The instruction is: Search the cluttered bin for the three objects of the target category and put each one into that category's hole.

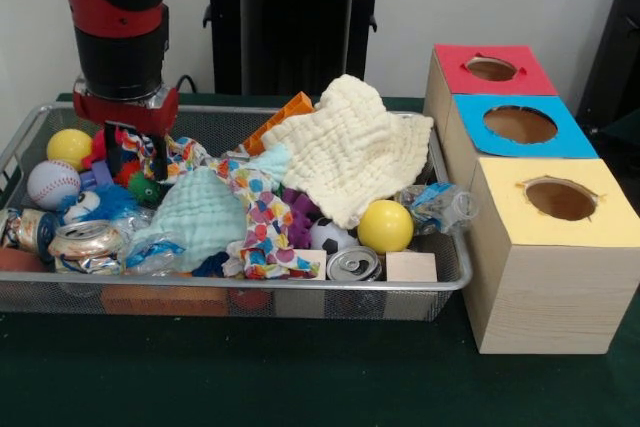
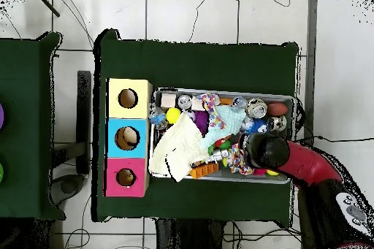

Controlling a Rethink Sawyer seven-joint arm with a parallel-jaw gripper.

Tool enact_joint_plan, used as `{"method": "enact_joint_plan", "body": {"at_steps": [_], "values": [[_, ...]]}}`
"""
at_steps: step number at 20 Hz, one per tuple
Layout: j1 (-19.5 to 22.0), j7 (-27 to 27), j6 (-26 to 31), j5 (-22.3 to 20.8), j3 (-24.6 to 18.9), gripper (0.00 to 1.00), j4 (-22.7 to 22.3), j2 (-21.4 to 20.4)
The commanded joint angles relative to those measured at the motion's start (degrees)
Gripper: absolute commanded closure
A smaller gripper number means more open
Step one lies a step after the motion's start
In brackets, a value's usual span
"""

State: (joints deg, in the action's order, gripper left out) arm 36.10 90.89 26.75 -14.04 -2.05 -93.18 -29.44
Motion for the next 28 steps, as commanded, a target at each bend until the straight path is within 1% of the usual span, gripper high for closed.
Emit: {"method": "enact_joint_plan", "body": {"at_steps": [1,2,3,5,7,11,13,20,23,26,28], "values": [[-0.32,11.12,-7.93,1.34,-1.32,0.0,-2.65,0.33],[0.11,11.42,-8.9,1.7,-1.8,0.0,-2.57,0.71],[0.51,11.29,-8.62,2.19,-2.33,0.0,-2.4,1.29],[0.23,11.47,-9.27,2.26,-2.25,0.0,-2.47,1.57],[0.1,11.66,-10.16,2.52,-2.36,0.0,-1.99,3.16],[-1.45,12.93,-12.5,3.94,-1.68,0.0,0.98,8.64],[-2.44,13.59,-13.07,5.13,-1.43,0.0,2.0,9.85],[-5.55,14.81,-12.72,9.88,-0.96,0.0,1.98,9.99],[-6.06,14.28,-12.37,11.19,-0.94,0.0,2.14,9.97],[-6.66,14.17,-11.55,12.53,-0.58,0.0,1.17,8.79],[-6.22,13.57,-11.41,12.99,-1.01,0.0,0.25,8.05]]}}
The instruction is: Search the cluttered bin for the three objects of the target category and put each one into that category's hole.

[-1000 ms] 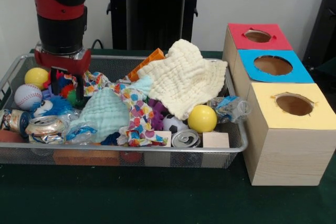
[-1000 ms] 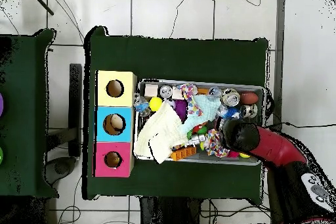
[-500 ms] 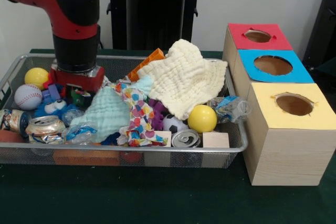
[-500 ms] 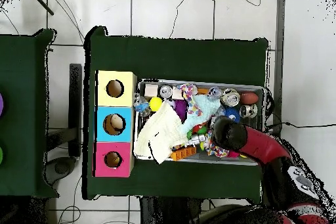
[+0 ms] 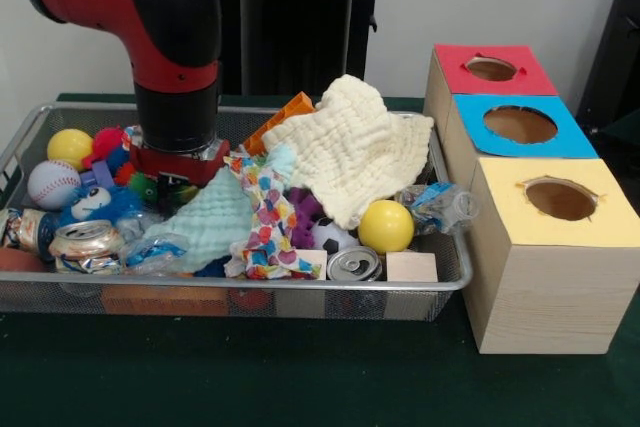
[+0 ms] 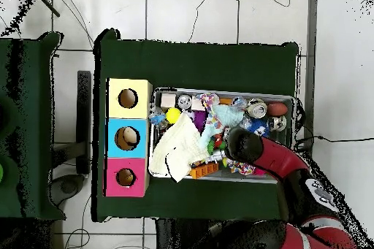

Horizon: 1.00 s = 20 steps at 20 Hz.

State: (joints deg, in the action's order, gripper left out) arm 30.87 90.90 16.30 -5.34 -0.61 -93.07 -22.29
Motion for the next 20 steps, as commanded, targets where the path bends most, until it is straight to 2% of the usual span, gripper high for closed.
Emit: {"method": "enact_joint_plan", "body": {"at_steps": [1,8,12,16,20], "values": [[-0.86,13.19,-0.85,4.59,-2.61,0.0,-0.05,0.72],[-1.52,13.0,0.1,6.11,-2.51,0.0,-1.48,-1.5],[-2.21,13.66,-1.57,7.08,-2.74,0.0,-1.76,-1.16],[-8.37,17.49,1.51,9.69,1.26,0.0,-2.27,-5.57],[-11.75,19.09,3.66,12.87,2.77,0.0,-1.25,-6.26]]}}
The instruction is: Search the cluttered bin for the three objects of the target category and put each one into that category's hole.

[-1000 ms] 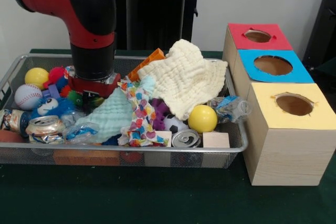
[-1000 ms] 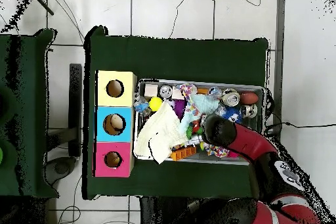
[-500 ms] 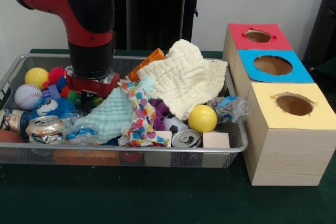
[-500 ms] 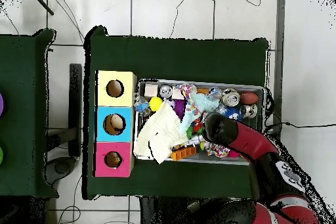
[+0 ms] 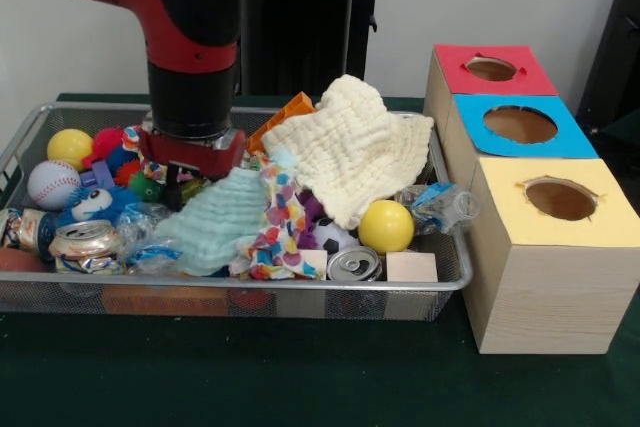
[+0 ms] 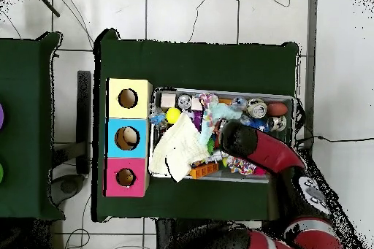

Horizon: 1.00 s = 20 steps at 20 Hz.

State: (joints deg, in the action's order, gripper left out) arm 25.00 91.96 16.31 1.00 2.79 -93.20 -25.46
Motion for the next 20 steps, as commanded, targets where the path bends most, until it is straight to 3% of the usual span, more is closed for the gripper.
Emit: {"method": "enact_joint_plan", "body": {"at_steps": [1,20], "values": [[-6.28,18.33,3.29,7.23,-0.63,0.0,-0.94,-2.74],[-9.09,19.74,0.4,13.59,-1.14,0.0,-1.48,-0.39]]}}
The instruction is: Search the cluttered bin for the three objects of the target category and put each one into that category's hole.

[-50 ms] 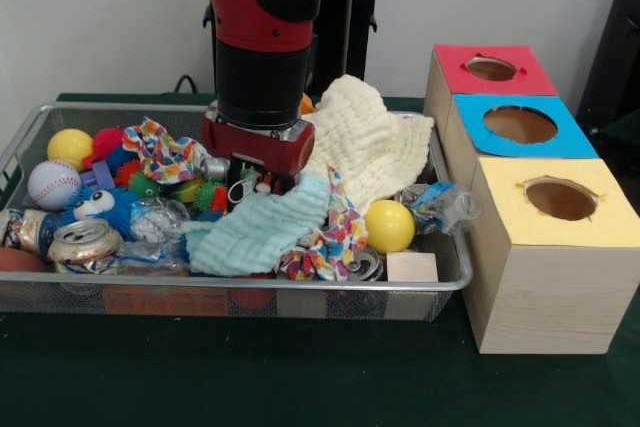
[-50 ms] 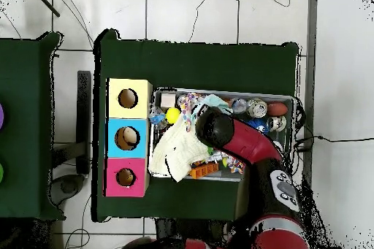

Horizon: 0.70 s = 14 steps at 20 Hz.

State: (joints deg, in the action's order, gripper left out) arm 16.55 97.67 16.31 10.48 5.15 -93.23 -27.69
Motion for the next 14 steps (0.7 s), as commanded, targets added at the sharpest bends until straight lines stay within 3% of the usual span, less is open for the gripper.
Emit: {"method": "enact_joint_plan", "body": {"at_steps": [1,14], "values": [[-0.61,14.15,0.17,4.38,-3.84,0.0,-1.63,2.04],[-4.29,16.6,-1.56,9.59,-4.57,0.0,-2.68,4.38]]}}
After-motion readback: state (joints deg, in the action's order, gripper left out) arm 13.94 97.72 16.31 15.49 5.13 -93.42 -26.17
